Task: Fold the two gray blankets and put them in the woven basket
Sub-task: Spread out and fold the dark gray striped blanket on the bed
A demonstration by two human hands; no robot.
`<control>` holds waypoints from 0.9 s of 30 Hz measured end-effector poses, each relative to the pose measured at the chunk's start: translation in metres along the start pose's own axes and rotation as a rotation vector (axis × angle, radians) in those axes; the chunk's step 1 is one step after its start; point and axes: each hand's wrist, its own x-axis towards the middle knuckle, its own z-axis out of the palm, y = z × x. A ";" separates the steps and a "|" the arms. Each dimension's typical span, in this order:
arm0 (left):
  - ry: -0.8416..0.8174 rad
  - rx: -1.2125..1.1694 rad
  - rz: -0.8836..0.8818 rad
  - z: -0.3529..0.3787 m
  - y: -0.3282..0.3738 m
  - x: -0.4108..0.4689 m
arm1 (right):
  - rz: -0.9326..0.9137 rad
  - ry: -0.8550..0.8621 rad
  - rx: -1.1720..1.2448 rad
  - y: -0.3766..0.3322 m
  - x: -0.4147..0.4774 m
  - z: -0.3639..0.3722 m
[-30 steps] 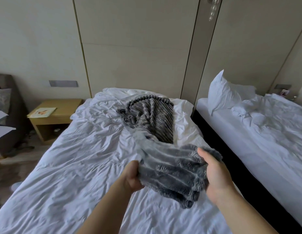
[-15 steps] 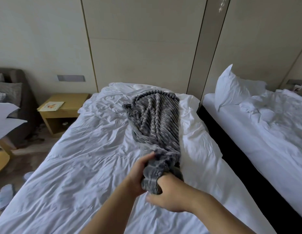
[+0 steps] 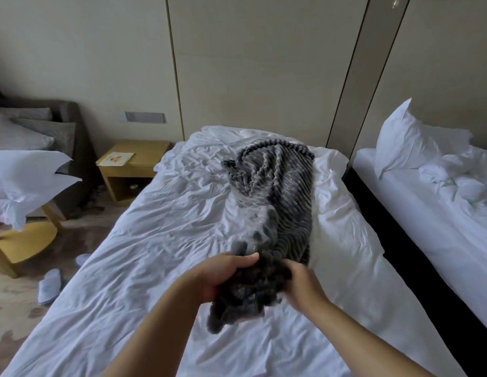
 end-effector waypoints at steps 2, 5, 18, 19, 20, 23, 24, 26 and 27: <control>0.092 -0.069 0.032 -0.019 0.011 -0.005 | -0.019 0.196 -0.160 -0.007 0.007 -0.015; 0.470 0.055 0.157 -0.054 0.027 -0.010 | -0.174 0.486 -0.312 -0.022 0.014 -0.049; 0.618 0.988 0.632 0.040 -0.030 0.030 | -0.288 0.037 -0.192 -0.091 -0.024 -0.032; 0.678 1.070 0.600 0.028 -0.030 0.031 | -0.256 -0.016 -0.252 -0.084 -0.024 -0.037; 0.705 1.207 0.587 0.016 -0.030 0.030 | -0.195 -0.074 -0.328 -0.077 -0.024 -0.043; 0.669 1.509 0.583 -0.010 -0.036 0.028 | 0.047 -0.253 -0.555 -0.047 -0.020 -0.049; 0.649 1.512 0.594 -0.013 -0.037 0.028 | 0.098 -0.272 -0.638 -0.037 -0.019 -0.047; 0.668 1.439 0.580 -0.019 -0.035 0.025 | 0.166 -0.224 -0.778 -0.016 -0.015 -0.042; 0.693 1.408 0.556 -0.022 -0.031 0.022 | 0.175 -0.168 -0.802 -0.008 -0.012 -0.041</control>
